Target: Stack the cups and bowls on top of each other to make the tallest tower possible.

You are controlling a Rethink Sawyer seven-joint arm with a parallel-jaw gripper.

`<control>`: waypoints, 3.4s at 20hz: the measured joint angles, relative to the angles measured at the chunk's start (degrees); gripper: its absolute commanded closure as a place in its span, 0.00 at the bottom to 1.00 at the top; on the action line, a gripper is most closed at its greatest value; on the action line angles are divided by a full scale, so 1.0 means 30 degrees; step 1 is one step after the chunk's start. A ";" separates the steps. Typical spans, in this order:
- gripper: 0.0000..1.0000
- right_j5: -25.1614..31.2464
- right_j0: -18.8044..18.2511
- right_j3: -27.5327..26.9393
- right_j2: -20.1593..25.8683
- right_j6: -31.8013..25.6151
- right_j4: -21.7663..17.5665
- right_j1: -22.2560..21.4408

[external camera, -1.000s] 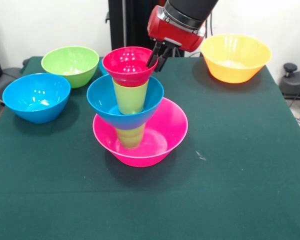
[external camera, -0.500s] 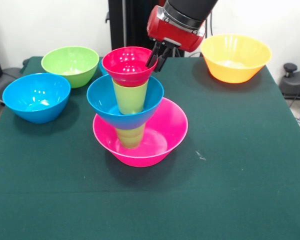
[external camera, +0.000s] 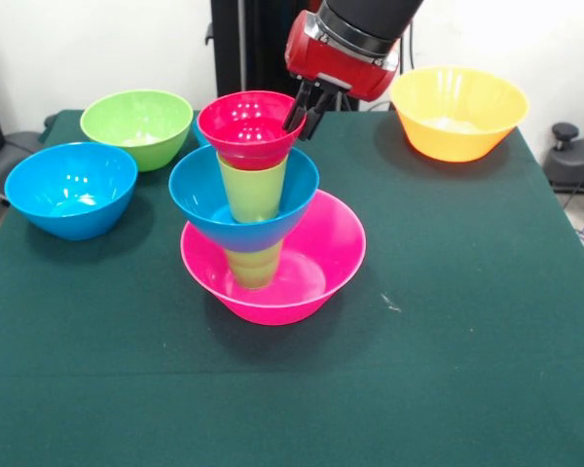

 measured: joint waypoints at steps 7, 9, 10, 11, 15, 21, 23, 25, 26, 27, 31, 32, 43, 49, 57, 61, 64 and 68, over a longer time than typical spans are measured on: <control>1.00 0.0004 0.0000 -0.0109 -0.0001 0.0000 -0.0006 0.0016; 1.00 0.0004 0.0000 -0.0207 0.0000 0.0000 -0.0004 0.0028; 1.00 0.0004 0.0000 -0.0229 -0.0003 0.0000 -0.0008 0.0026; 1.00 0.0004 0.0000 -0.0309 -0.0003 0.0000 -0.0004 0.0024; 1.00 0.0004 -0.0002 -0.0524 0.0000 0.0000 -0.0004 0.0028; 1.00 0.0004 -0.0047 -0.0596 0.0000 0.0000 -0.0004 0.0028; 1.00 0.0004 -0.0077 -0.0596 0.0000 0.0000 -0.0004 0.0028; 1.00 0.0008 -0.0097 -0.0621 0.0000 0.0000 -0.0004 0.0045; 1.00 0.0004 -0.0134 -0.0696 0.0006 0.0000 -0.0008 0.0116; 1.00 0.0004 -0.0158 -0.0756 0.0008 0.0000 -0.0004 0.0180; 1.00 0.0004 -0.0199 -0.0897 0.0011 0.0000 -0.0004 0.0363; 1.00 0.0004 -0.0205 -0.0911 0.0011 0.0000 -0.0004 0.0394; 1.00 0.0004 -0.0203 -0.0919 0.0011 0.0000 -0.0004 0.0449; 1.00 0.0004 -0.0203 -0.0919 0.0008 0.0000 -0.0004 0.0449; 1.00 0.0004 -0.0203 -0.0919 0.0008 0.0000 -0.0004 0.0449; 1.00 0.0004 -0.0203 -0.0919 0.0008 0.0000 -0.0004 0.0449; 1.00 0.0004 -0.0203 -0.0919 0.0008 0.0000 -0.0004 0.0449; 1.00 0.0004 -0.0203 -0.0919 0.0008 0.0000 -0.0004 0.0449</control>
